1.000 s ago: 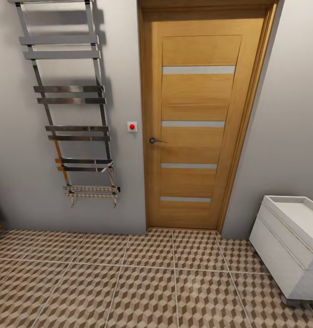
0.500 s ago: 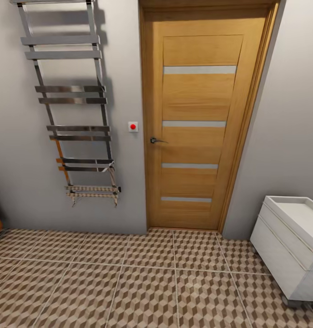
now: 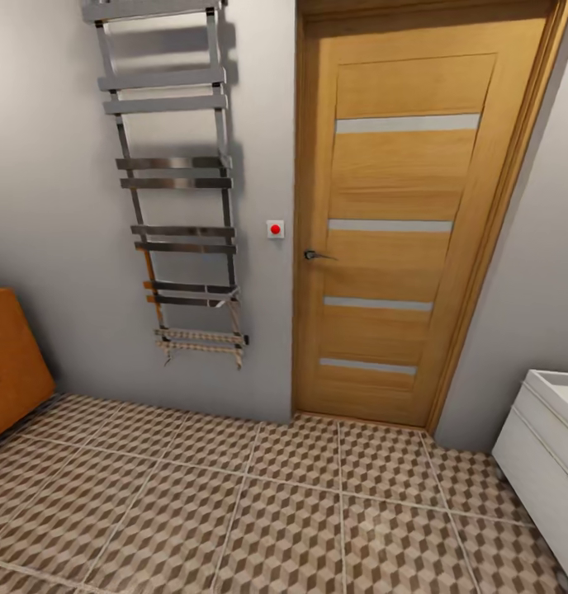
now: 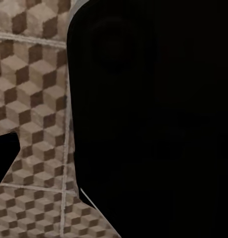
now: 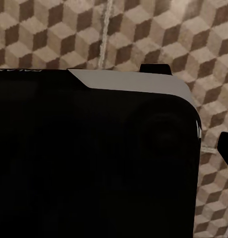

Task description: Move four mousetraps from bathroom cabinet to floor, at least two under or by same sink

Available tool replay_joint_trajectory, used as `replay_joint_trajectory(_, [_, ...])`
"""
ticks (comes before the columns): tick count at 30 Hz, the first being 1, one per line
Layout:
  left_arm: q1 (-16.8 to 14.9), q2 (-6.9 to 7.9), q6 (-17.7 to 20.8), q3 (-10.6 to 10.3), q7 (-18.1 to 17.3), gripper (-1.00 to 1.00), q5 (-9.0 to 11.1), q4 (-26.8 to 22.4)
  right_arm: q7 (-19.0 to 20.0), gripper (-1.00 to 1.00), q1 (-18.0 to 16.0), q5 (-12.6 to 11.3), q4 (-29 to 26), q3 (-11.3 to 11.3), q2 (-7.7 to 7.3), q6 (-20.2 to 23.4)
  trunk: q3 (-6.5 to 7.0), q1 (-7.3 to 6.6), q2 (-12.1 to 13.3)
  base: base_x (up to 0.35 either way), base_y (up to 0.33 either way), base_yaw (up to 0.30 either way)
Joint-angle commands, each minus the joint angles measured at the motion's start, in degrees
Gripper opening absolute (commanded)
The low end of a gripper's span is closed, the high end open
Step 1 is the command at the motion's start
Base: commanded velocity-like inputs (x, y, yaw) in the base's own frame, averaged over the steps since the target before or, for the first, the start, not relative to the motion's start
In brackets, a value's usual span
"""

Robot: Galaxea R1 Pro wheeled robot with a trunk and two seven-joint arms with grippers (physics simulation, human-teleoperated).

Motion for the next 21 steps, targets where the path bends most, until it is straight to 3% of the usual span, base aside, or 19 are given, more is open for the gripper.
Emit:
replay_joint_trajectory(1, [0.01,0.0,-0.03,-0.07,0.07,1.0,-0.02,-0.11,-0.02,1.0,-0.03,-0.01,0.03,0.0,0.0,-0.19,-0.05,0.0,-0.03,0.0,0.0,0.283])
replay_joint_trajectory(21, [0.01,-0.01,-0.03,0.01,0.07,1.0,-0.05,-0.64,-0.08,1.0,-0.03,-0.01,-0.13,0.0,-0.04,-0.46,-0.05,0.0,-0.03,0.0,0.0,0.284])
